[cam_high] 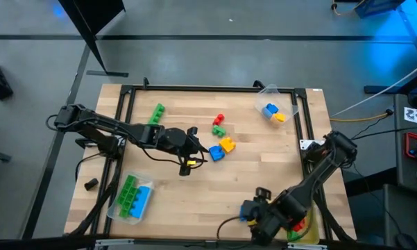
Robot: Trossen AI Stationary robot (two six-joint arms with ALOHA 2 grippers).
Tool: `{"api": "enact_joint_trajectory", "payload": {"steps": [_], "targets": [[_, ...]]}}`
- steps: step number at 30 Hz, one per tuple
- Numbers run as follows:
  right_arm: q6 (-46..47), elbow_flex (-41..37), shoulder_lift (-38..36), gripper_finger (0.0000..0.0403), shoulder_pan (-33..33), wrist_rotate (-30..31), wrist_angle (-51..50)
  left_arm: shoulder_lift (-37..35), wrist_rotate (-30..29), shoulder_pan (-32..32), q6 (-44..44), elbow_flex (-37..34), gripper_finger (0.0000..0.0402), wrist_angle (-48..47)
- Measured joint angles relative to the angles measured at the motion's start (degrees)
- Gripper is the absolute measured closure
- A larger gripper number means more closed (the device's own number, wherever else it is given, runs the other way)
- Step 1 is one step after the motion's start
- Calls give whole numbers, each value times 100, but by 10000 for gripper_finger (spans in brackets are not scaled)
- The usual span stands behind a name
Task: Sort blocks by size
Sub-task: Put the bottom 2 stud blue game piece into the top transparent bin
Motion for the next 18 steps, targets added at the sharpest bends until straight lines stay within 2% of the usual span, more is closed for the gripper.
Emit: {"api": "enact_joint_trajectory", "payload": {"steps": [7,14,18], "targets": [[-314,-7,773,155,-264,-37,-215,0,0,-8,-93,0,245,7],[-447,-7,1334,155,-575,-823,-316,0,0,-13,-153,0,245,2],[-466,-7,1483,155,-625,-898,-448,0,1,-15,-192,0,245,2]]}}
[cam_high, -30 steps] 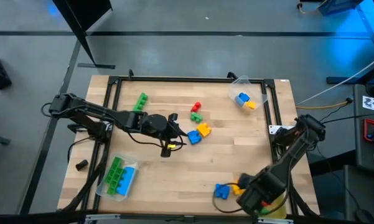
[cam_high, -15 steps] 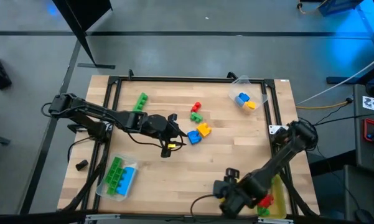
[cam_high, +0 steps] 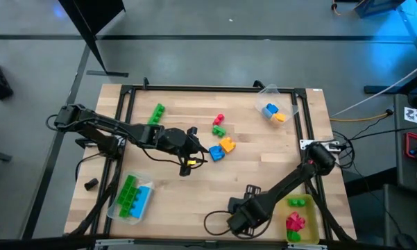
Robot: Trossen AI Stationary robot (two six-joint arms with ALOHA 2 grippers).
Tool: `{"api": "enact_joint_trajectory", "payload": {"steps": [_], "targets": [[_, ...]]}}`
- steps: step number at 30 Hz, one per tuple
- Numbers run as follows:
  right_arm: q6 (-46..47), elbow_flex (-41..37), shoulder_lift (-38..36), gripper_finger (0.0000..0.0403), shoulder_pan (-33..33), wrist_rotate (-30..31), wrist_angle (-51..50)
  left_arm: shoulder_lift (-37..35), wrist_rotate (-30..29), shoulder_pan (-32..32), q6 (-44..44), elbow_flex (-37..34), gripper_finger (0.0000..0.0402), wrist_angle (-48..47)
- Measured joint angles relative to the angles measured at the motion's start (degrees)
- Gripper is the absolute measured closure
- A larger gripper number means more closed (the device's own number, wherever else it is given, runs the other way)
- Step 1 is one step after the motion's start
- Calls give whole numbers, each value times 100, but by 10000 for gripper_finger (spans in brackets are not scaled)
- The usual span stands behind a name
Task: Sort blocks by size
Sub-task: Put the bottom 2 stud blue game piece into the top transparent bin
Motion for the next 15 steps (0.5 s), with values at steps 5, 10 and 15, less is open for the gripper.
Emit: {"api": "enact_joint_trajectory", "payload": {"steps": [5,10,15], "targets": [[-4,0,20,155,-10,-156,-158,0,2,-47,15,0,245,1],[-72,-52,20,155,-10,-160,-93,0,2,-110,30,0,245,1],[-110,-375,20,155,-12,-269,-16,0,2,-185,142,0,245,1]]}}
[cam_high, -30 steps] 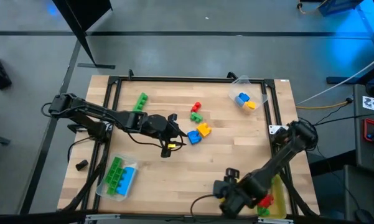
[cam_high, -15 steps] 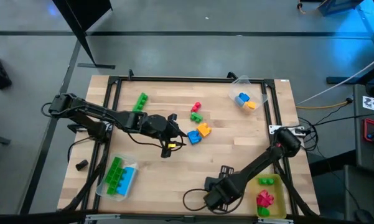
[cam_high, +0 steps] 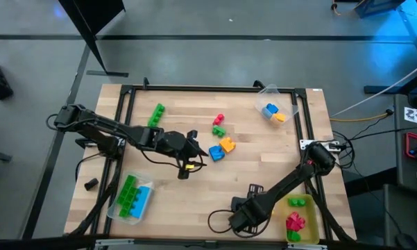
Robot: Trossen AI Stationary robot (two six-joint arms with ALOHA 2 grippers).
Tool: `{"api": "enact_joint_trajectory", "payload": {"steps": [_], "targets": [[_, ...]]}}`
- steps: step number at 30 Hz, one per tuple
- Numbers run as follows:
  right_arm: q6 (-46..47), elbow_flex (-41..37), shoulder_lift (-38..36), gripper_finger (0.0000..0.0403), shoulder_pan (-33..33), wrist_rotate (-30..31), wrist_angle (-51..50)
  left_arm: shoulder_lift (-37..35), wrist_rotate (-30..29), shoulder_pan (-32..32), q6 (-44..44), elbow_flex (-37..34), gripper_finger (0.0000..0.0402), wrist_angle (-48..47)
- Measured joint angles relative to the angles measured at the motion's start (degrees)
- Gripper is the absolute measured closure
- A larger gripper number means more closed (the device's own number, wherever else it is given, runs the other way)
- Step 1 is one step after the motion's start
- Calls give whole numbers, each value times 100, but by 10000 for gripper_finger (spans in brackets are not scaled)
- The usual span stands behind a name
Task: Sort blocks by size
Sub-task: Put the bottom 2 stud blue game piece into the top transparent bin
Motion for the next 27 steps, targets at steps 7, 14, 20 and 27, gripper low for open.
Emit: {"api": "enact_joint_trajectory", "payload": {"steps": [7,14,20,27], "targets": [[-6,-192,-22,155,-11,-94,228,0,0,-25,2,0,245,0],[-8,-194,-22,160,-11,-70,258,0,-2,-25,2,0,245,0],[-9,-198,-22,221,-11,-35,419,0,-2,-25,2,0,245,0],[-11,-196,-21,234,-36,34,424,0,-2,-25,2,2,245,2]]}}
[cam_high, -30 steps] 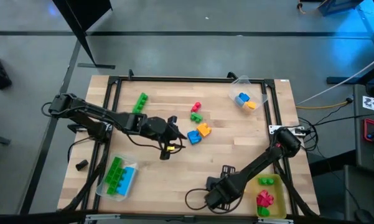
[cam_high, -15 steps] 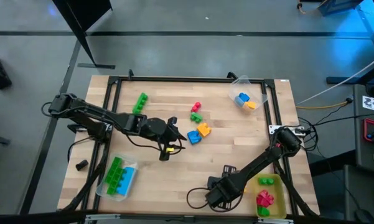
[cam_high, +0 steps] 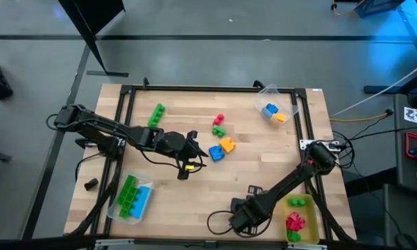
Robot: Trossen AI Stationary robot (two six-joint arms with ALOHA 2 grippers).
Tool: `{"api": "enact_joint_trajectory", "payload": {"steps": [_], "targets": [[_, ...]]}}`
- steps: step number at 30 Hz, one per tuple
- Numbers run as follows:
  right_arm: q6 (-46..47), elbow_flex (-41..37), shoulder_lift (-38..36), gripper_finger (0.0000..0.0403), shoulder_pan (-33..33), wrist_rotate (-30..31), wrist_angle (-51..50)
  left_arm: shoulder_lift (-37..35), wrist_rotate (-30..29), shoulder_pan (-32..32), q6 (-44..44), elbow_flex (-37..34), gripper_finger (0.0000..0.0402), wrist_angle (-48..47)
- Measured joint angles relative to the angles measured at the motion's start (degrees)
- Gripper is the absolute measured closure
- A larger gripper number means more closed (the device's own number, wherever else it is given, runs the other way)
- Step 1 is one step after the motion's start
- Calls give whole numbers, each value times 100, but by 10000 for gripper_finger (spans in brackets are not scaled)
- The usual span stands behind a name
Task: Sort blocks by size
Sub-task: Put the bottom 2 stud blue game piece into the top transparent bin
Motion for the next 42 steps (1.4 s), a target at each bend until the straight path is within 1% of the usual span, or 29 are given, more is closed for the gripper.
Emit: {"api": "enact_joint_trajectory", "payload": {"steps": [4,6,9,14,16,18,21,23,28,31,37,42], "targets": [[4,0,8,206,-106,-23,13,0,0,0,0,0,245,10],[4,0,5,198,-192,-20,2,0,0,0,23,0,245,24],[-60,0,1,207,-354,-15,-21,0,-2,4,95,0,245,25],[-482,2,-7,231,-698,77,-29,-6,-2,7,168,0,245,21],[-714,2,-9,231,-855,185,-42,-47,-3,9,200,0,245,13],[-934,2,-9,221,-1028,235,-85,-138,-12,18,201,0,245,-9],[-1256,2,-9,207,-1304,257,-144,-394,-18,60,203,0,245,-69],[-1487,0,-9,205,-1478,268,-190,-604,-59,111,210,0,245,-197],[-1991,-16,-86,224,-1870,373,-291,-1222,-256,207,210,2,245,-775],[-2229,-25,-150,230,-2085,428,-349,-1580,-483,209,170,2,245,-1141],[-2549,-20,-296,212,-2478,434,-787,-2173,-699,205,134,4,245,-1786],[-2877,-17,-373,219,-2753,664,-1313,-2512,-766,205,147,4,245,-2215]]}}
